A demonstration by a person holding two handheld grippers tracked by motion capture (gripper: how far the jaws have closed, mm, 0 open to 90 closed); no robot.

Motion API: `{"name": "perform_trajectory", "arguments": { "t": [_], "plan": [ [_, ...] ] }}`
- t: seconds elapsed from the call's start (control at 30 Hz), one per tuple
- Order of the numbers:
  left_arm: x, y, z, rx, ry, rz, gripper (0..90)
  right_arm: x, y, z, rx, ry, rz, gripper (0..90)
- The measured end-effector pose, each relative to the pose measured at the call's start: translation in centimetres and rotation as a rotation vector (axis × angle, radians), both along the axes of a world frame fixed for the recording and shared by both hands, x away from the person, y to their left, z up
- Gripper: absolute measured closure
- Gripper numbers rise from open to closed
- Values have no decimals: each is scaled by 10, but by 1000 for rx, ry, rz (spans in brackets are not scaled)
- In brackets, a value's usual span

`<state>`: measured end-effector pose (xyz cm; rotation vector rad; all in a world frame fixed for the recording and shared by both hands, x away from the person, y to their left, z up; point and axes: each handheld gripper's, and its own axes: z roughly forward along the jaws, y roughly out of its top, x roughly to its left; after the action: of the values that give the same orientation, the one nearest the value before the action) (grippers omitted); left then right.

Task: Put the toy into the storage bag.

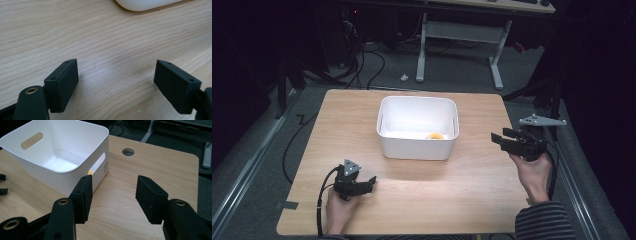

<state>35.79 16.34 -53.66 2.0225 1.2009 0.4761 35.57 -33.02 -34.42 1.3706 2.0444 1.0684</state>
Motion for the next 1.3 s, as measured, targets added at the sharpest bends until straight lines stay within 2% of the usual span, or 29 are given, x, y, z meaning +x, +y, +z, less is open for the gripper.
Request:
{"name": "perform_trajectory", "arguments": {
  "t": [0.43, 0.47, 0.57, 0.6, 0.8, 1.3],
  "plan": [
    [0, 0, 0, 5, 0, -2, 190, -22, -1, 3, -19, -20, 7, 477],
    [0, 0, 0, 6, 1, -1, 187, -25, -6, -2, 12, -9, 7, 473],
    [0, 0, 0, 3, 2, -2, 184, -29, -8, -5, 3, -9, -9, 477],
    [0, 0, 0, 0, 4, -4, 181, -32, -13, -9, 25, -6, -10, 474],
    [0, 0, 0, 2, 3, -4, 178, -38, -12, -19, 33, 1, -6, 472],
    [0, 0, 0, 1, 2, -5, 178, -32, -2, -51, 50, 24, 1, 456]
  ]
}}
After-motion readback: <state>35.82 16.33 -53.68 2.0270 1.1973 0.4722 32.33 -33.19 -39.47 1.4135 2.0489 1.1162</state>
